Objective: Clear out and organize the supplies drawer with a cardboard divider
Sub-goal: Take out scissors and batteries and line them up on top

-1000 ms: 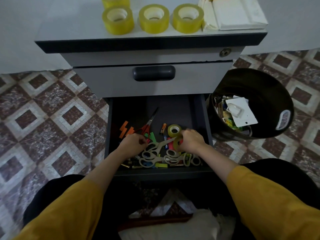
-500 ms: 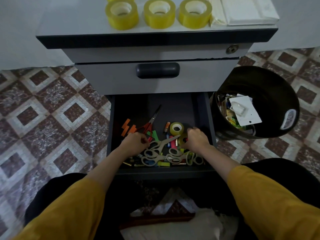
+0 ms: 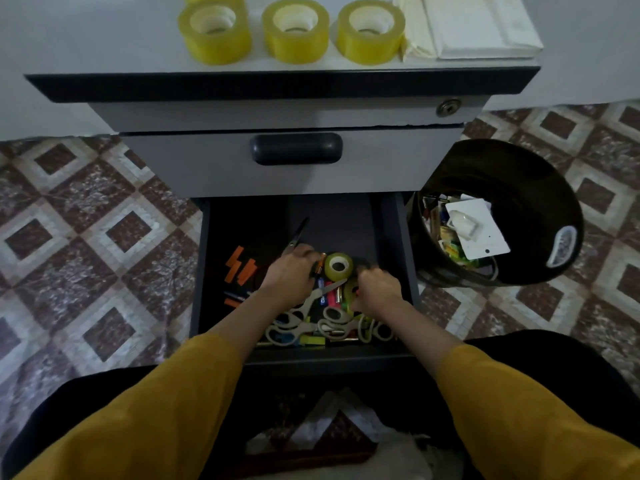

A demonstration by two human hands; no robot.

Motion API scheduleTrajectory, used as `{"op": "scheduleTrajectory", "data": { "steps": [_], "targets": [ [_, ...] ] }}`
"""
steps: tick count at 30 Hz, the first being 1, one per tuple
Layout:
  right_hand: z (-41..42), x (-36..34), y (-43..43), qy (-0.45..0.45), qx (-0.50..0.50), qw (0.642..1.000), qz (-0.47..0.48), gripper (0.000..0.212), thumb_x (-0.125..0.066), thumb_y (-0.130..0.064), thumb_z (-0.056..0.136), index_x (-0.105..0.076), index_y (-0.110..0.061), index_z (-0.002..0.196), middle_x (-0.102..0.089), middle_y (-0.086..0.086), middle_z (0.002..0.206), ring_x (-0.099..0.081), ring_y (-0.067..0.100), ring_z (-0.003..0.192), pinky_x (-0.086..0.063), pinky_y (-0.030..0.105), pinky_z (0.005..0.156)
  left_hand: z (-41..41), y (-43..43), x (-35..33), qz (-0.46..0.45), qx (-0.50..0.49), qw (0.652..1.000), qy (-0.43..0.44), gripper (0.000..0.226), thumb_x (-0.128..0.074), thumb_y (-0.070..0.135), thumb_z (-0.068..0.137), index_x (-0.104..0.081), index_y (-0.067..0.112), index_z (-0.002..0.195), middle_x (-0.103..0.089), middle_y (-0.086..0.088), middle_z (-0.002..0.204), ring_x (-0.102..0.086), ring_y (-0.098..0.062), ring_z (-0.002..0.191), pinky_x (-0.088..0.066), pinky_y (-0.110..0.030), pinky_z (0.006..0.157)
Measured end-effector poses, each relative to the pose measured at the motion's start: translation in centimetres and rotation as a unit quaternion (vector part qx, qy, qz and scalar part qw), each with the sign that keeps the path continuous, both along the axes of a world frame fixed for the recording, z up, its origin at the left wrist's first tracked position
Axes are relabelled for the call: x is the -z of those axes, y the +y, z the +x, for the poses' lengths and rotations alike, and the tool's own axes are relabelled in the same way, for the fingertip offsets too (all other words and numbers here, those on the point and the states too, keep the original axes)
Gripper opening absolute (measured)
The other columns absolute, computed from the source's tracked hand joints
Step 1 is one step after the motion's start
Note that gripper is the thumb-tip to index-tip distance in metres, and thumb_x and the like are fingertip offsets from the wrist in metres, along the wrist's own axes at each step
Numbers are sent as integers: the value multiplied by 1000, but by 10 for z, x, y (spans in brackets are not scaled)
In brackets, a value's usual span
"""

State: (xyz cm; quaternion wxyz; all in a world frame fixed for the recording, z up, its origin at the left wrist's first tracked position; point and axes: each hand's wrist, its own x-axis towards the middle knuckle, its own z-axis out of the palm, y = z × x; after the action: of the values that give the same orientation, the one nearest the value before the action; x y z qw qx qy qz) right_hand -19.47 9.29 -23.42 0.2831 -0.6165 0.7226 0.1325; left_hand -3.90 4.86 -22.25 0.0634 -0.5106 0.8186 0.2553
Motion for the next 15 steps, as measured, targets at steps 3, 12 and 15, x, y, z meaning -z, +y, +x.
{"op": "scheduleTrajectory", "data": {
  "steps": [3, 12, 15],
  "targets": [
    [-3, 2, 0, -16, 10, 1000, 5, 43, -60, -19, 84, -47, -5, 123, -51, 16, 126, -52, 33, 116, -45, 37, 90, -22, -6, 7, 17, 53, 998, -19, 57, -53, 22, 92, -32, 24, 144, -22, -1, 152, -26, -25, 134, -33, -38, 107],
    [-7, 4, -4, -50, 27, 998, 7, 41, -59, -17, 83, -50, -5, 122, -52, 16, 125, -53, 34, 114, -45, 37, 88, -40, -22, 19, -42, 146, 979, -137, 54, -53, 44, 88, -39, 26, 137, -43, -3, 136, -32, -23, 127, -33, -39, 100],
    [-10, 2, -3, -52, 31, 998, 14, 40, -60, -18, 83, -51, -5, 120, -51, 16, 124, -52, 34, 113, -45, 35, 86, -34, -23, 14, -32, 97, 987, -127, 53, -60, 45, 82, -46, 22, 127, -49, -6, 127, -38, -25, 122, -34, -39, 98]
  ]
}}
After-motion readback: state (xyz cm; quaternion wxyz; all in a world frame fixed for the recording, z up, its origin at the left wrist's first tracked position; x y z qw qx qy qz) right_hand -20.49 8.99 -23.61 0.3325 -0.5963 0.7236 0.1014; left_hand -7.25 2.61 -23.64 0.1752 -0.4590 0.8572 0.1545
